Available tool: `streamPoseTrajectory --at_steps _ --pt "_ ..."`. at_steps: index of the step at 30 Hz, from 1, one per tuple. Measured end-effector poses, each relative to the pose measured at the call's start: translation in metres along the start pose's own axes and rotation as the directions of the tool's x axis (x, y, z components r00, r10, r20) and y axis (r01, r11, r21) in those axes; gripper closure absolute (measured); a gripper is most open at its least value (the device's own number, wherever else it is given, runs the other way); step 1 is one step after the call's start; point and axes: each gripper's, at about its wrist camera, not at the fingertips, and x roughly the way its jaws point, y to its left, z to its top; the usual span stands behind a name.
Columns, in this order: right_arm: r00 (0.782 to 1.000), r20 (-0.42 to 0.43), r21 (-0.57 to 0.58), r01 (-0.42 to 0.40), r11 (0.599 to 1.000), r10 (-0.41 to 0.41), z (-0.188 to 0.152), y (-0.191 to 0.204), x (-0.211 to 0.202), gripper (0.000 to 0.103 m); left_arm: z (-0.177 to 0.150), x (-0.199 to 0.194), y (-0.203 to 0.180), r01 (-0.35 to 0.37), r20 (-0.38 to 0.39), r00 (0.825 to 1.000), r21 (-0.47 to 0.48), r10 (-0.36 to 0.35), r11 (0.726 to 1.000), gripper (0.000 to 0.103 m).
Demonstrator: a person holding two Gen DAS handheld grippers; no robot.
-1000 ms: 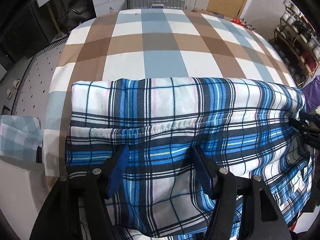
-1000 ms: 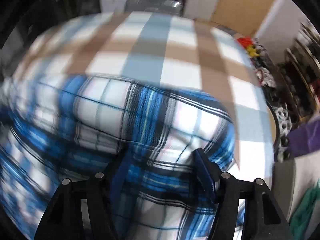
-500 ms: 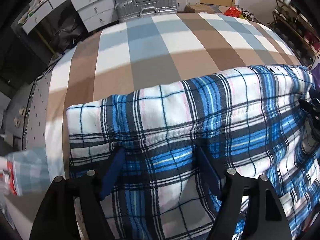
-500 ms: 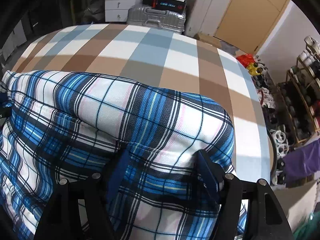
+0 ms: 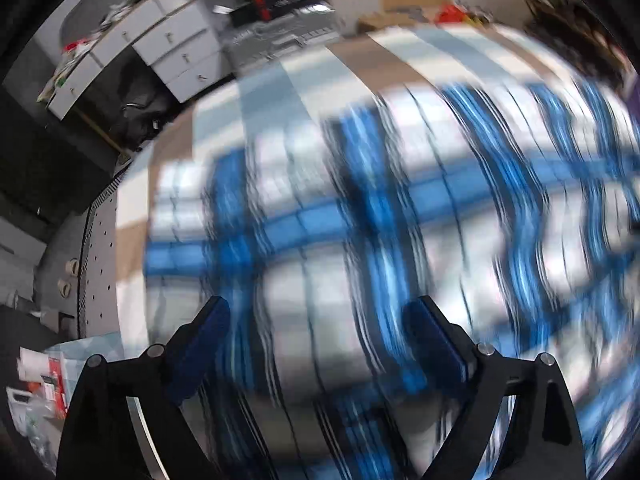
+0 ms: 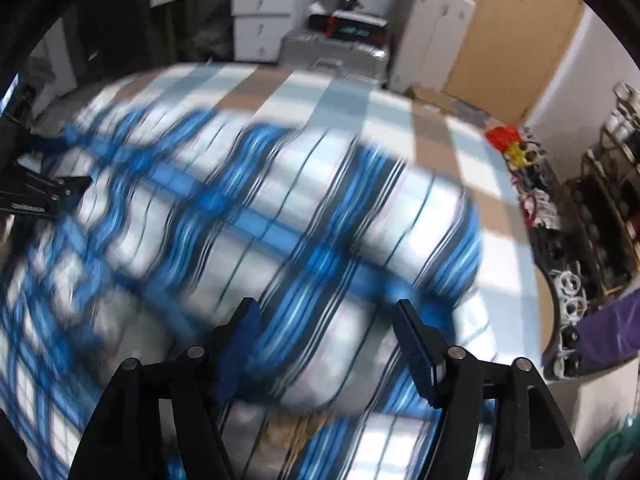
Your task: Fold large clothes
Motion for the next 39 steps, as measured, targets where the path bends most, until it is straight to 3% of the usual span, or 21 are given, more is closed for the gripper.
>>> streamPoseTrajectory --at_steps 2,3,6,11,16,19,21,23,28,32,33,36,38,39 --pt "0.999 0.049 0.011 0.021 1.0 -0.022 -0.014 0.0 -0.005 0.034 -0.017 -0.006 -0.006 -0.04 0.033 0.999 -0.009 0.04 0.999 0.012" --pt "1.0 0.021 0.031 0.021 0.999 -0.022 -0.019 -0.003 -0.005 0.035 -0.021 -0.009 -0.005 -0.024 0.021 0.999 -0.023 0.024 0.999 0.012" --pt "0.998 0.023 0.154 -0.055 0.987 0.052 -0.038 -0.021 -0.027 0.035 -0.038 -0.027 0.002 0.023 0.009 1.0 -0.099 -0.022 0.995 0.013" --pt "0.984 0.13 0.272 -0.151 0.95 0.119 -0.079 -0.035 -0.09 0.034 -0.081 -0.076 0.003 0.048 0.052 0.998 -0.088 -0.043 0.995 0.013" --pt "0.931 0.3 0.385 -0.318 0.866 0.208 -0.132 -0.041 -0.153 0.03 -0.127 -0.113 0.009 0.076 0.082 0.994 -0.122 -0.067 0.99 0.013" --pt "0.889 0.397 0.442 -0.403 0.801 0.228 -0.17 -0.04 -0.18 0.025 -0.147 -0.123 0.013 0.146 0.104 0.987 -0.201 -0.127 0.969 0.013" --pt "0.869 0.424 0.442 -0.445 0.779 0.256 -0.188 -0.032 -0.191 0.023 -0.168 -0.135 0.017 0.189 0.135 0.978 -0.252 -0.159 0.949 0.013" --pt "0.851 0.441 0.417 -0.476 0.775 0.286 -0.199 -0.025 -0.196 0.023 -0.186 -0.144 0.021 0.201 0.182 0.972 -0.326 -0.147 0.924 0.013" --pt "0.875 0.437 0.469 -0.419 0.778 0.208 -0.227 -0.029 -0.196 0.023 -0.208 -0.152 0.012 0.286 0.256 0.947 -0.409 -0.191 0.867 0.013" --pt "0.927 0.33 0.552 -0.342 0.76 0.178 -0.237 -0.061 -0.183 0.023 -0.196 -0.156 -0.024 0.303 0.276 0.938 -0.347 -0.212 0.888 0.013" --pt "0.949 0.264 0.557 -0.295 0.777 0.17 -0.235 -0.066 -0.175 0.023 -0.194 -0.156 -0.029 0.306 0.276 0.936 -0.331 -0.219 0.892 0.013" --pt "0.981 0.111 0.481 -0.195 0.854 0.162 -0.232 -0.058 -0.153 0.023 -0.18 -0.145 -0.061 0.347 0.284 0.919 -0.261 -0.272 0.901 0.013" --pt "0.982 0.044 0.431 -0.184 0.883 0.183 -0.232 -0.047 -0.141 0.023 -0.177 -0.129 -0.077 0.384 0.312 0.898 -0.217 -0.309 0.898 0.013" --pt "0.978 0.022 0.409 -0.2 0.89 0.209 -0.229 -0.04 -0.135 0.023 -0.183 -0.128 -0.08 0.373 0.295 0.906 -0.221 -0.302 0.901 0.013"
